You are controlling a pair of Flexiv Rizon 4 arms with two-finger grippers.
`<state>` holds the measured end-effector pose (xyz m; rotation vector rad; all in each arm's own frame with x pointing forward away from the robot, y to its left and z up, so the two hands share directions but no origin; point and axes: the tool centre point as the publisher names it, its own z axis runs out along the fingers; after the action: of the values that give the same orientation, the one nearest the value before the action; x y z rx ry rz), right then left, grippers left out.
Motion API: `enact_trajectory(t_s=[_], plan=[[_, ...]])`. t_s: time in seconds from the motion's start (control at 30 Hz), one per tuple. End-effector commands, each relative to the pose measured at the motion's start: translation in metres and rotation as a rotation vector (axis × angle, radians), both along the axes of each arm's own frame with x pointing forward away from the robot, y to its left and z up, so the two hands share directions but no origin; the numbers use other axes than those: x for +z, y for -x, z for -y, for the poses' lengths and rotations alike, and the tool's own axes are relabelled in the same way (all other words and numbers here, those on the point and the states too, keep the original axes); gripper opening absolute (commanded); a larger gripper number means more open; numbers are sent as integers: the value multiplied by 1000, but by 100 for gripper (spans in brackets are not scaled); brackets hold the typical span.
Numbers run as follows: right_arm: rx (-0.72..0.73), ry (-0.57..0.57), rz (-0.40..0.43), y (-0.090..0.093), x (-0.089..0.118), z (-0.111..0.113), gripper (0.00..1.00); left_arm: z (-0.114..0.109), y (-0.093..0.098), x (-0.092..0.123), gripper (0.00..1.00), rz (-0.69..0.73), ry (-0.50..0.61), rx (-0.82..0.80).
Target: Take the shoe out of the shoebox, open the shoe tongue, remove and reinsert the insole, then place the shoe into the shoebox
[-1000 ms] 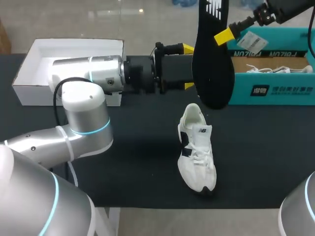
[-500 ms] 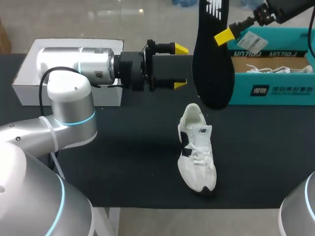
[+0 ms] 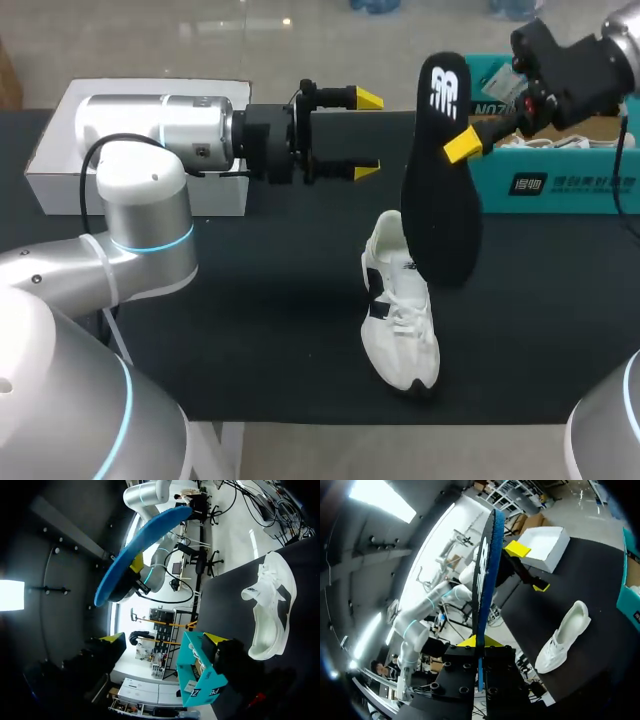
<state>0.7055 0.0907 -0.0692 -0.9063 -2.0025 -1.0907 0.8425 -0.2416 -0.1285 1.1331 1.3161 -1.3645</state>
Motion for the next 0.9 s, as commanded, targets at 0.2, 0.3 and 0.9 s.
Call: enact_trajectory(t_s=[0.2, 0.3, 0.9], plan=[[38, -104, -136, -25, -52, 12, 0, 2, -1, -1, 100, 2, 2, 0], [48, -141, -131, -38, -55, 17, 0, 2, -1, -1, 100, 2, 2, 0], [183, -112, -244, -113, -68, -9, 0, -6, 21, -5, 100, 96, -10, -37]])
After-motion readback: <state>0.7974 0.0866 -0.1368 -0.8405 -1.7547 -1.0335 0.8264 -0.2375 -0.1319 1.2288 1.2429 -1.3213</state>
